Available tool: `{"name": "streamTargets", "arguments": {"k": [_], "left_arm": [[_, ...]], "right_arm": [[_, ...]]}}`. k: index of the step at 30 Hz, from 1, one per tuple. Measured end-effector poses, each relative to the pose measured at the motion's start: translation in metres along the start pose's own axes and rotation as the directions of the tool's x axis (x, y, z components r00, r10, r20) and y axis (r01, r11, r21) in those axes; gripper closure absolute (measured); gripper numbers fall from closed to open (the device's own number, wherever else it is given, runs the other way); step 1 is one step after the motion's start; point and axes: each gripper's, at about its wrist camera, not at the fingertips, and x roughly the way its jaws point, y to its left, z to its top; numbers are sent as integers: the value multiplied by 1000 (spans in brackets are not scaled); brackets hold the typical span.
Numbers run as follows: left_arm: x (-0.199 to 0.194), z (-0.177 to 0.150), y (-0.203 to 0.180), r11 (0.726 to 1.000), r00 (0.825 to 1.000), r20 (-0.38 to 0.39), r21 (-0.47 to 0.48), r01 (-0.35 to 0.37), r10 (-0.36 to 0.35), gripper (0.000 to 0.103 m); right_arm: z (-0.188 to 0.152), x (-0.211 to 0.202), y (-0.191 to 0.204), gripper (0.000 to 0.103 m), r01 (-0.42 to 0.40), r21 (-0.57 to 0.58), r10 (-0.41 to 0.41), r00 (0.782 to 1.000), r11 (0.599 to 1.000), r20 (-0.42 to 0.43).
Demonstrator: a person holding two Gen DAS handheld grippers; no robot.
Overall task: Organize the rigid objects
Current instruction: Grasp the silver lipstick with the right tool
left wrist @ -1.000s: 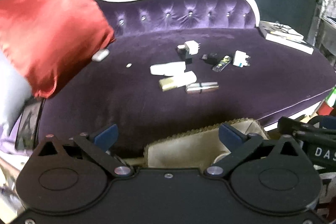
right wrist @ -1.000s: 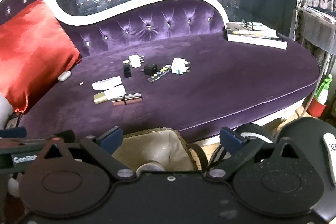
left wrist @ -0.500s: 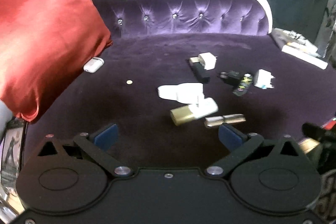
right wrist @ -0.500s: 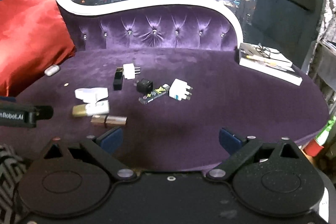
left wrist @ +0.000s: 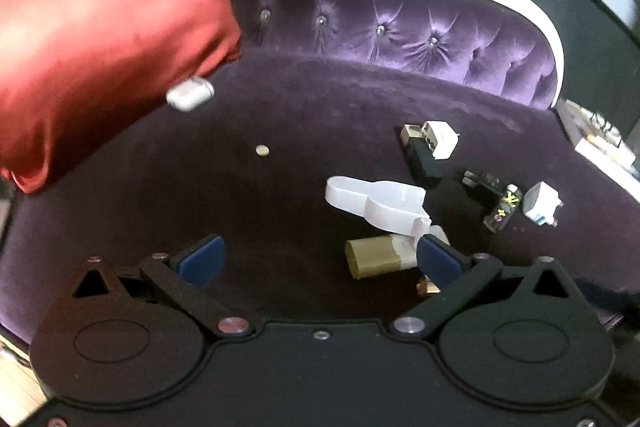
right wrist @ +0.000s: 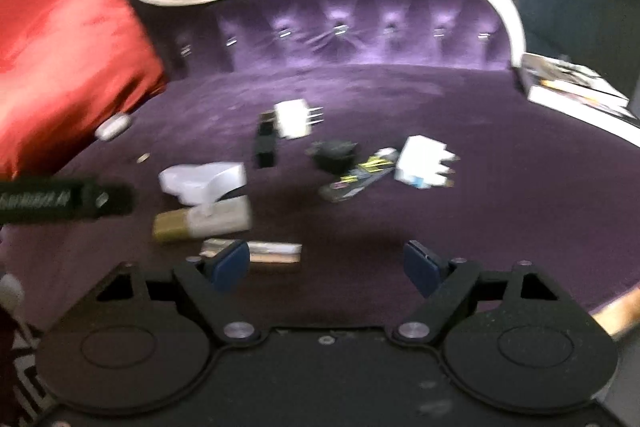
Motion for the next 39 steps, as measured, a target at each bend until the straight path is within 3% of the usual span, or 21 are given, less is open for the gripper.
{"name": "streamTargets", "arguments": {"k": [7, 13, 16, 21, 30, 34, 39], "left_arm": [[7, 0, 4, 999, 999, -23, -43, 30, -31, 4], [12, 2, 21, 987, 997, -46, -150, 53, -60, 4], [13, 1, 24, 983, 996, -52, -172, 59, -69, 4], [14, 1, 15, 992, 997, -62, -115, 48, -56, 4], [33, 7, -25, 996, 991, -104, 14, 87, -85, 4], [42, 7, -43, 991, 984, -123, 37, 132, -127, 4], [51, 5, -57, 988, 983, -134, 74, 137, -126, 4]], "right_arm": [[-2, 22, 35, 19, -53, -66, 52, 998, 996, -22], [-1, 44, 41, 20, -46, -33, 44, 997, 998, -70], [-2, 50, 40, 32, -44, -26, 42, 994, 999, -97], [-2, 49, 35, 32, -28, -33, 25, 994, 999, -103], [1, 51, -7, 32, 160, 66, -149, 979, 985, -140], [0, 53, -11, 32, 185, 61, -177, 977, 981, -119], [-5, 55, -2, 31, 218, -2, -218, 974, 976, -67]]}}
